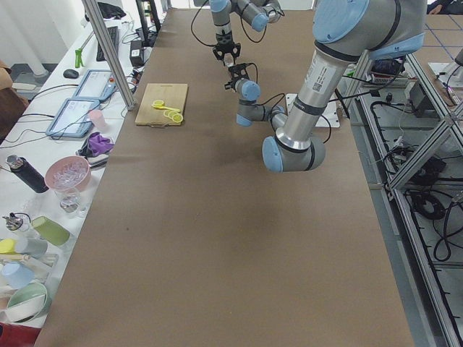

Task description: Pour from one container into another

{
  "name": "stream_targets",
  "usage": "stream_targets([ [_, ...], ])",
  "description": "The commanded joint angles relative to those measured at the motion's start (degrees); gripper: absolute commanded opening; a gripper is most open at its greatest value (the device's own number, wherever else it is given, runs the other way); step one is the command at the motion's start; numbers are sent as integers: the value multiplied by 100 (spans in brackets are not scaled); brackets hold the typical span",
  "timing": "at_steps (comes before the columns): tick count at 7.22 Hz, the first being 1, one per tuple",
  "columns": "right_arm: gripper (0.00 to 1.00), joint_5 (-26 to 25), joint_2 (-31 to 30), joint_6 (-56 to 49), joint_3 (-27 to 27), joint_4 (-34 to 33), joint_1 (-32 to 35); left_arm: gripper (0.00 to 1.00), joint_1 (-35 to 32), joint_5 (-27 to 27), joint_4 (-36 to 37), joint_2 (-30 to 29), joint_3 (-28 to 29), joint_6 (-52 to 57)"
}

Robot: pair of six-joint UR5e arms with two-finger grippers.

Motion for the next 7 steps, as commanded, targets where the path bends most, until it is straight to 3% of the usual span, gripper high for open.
stream_targets([
  [1, 0, -21, 4, -36, -4, -9, -8, 0, 0, -6, 3, -1, 0, -1],
  [7, 0, -48, 12, -151, -4, -272, -8, 0, 0, -6, 3, -10, 0, -1],
])
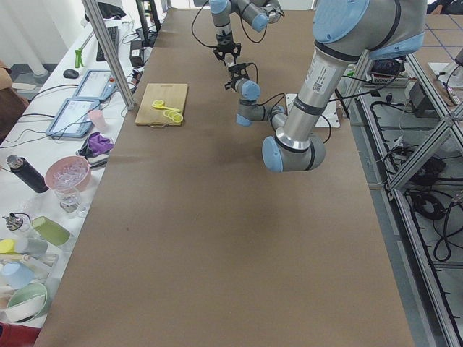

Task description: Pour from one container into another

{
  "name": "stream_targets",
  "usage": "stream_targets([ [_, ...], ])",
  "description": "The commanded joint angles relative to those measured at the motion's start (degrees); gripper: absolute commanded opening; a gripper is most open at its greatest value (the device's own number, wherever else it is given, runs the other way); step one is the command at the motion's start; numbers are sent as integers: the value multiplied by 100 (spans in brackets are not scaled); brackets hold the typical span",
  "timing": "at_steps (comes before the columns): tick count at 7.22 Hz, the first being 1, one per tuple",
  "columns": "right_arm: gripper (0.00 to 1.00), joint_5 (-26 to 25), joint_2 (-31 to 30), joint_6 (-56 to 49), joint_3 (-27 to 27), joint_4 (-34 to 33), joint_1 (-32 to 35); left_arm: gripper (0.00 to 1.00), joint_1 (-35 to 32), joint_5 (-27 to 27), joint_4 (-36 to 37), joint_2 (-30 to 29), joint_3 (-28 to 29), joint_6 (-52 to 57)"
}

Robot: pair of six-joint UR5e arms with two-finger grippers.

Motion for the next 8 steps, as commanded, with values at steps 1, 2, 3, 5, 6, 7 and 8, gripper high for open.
stream_targets([
  [1, 0, -53, 38, -4, -2, -80, 0, 0, 0, 0, 0, -3, 0, 0],
  [2, 0, -54, 38, -4, -2, -80, 0, 0, 0, 9, 0, -3, 0, 0],
  [3, 0, -54, 47, -4, -2, -115, 0, 0, 0, 9, 0, -3, 0, 0],
  [5, 0, -63, 56, -12, -2, -124, 0, 0, 0, 9, 0, 6, 9, 0],
  [6, 0, -80, 56, -12, -2, -124, -9, 0, 0, 0, 0, 6, 9, 0],
  [7, 0, -89, 64, -12, -11, -142, -9, 0, 0, 0, 0, 6, 9, 0],
  [8, 0, -98, 82, -30, -37, -142, -9, 0, 0, 9, 0, 6, 9, 0],
])
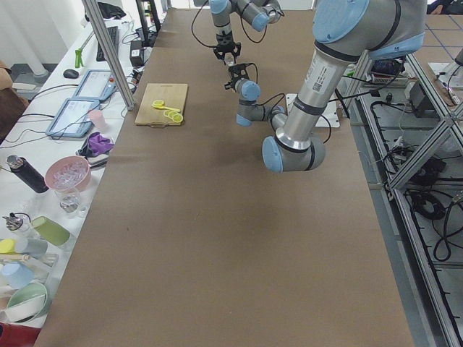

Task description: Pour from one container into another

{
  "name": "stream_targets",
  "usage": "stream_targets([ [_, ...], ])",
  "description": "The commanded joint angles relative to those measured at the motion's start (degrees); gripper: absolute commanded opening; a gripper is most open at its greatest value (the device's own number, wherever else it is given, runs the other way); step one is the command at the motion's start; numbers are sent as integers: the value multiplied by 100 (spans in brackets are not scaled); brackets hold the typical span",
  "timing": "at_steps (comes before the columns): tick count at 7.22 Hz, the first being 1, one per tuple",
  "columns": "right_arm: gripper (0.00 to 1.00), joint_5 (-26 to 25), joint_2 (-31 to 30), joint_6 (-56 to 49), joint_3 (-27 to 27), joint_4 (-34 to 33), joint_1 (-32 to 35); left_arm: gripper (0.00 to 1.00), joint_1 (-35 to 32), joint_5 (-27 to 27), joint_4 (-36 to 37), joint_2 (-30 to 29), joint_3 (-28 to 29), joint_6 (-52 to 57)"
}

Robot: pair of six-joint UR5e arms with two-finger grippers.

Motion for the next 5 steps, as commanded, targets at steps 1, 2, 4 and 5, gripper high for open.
stream_targets([
  [1, 0, -3, 25, -14, -23, -6, -2, 0, 0, -3, 0, 0, 0, 0],
  [2, 0, -3, 43, -14, -23, -6, 16, 0, 0, -3, 0, 0, 0, 0],
  [4, 0, 58, 60, -5, 3, 11, 59, 0, 0, -3, 9, 0, 0, 17],
  [5, 0, 76, 69, 4, 3, 20, 95, 0, 0, -3, 17, 0, 0, 17],
])
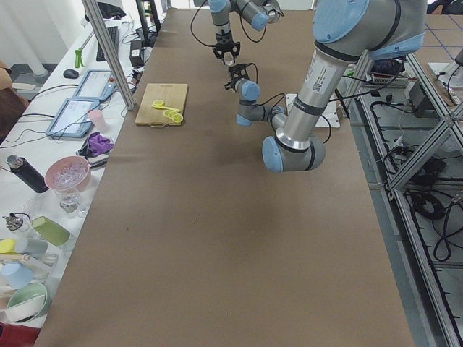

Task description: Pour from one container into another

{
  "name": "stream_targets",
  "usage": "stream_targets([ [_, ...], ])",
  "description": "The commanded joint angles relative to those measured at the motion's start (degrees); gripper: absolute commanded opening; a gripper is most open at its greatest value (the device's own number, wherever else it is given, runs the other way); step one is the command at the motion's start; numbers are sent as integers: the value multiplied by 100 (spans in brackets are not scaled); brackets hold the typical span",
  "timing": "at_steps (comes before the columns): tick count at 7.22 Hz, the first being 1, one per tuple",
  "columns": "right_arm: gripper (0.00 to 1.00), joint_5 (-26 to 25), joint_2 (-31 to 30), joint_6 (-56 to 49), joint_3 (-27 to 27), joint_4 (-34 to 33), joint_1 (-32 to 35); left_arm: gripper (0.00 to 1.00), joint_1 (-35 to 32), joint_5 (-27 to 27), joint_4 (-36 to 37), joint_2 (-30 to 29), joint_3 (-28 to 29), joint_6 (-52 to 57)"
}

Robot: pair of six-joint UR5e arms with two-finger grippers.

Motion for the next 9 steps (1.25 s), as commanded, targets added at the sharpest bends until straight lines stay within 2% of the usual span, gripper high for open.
stream_targets([
  [1, 0, 73, 48, 16, 7, 19, 92, 0, 0, 0, 10, 0, 0, 13],
  [5, 0, 222, 127, 25, 51, 37, 311, 0, -26, 17, 18, 44, -9, 22],
  [7, 0, 284, 57, 17, 278, 63, 487, 0, -44, 70, -60, 183, -96, 30],
  [9, 0, 425, -423, 8, 917, 72, 724, 0, -106, 88, 44, 666, -849, -31],
])
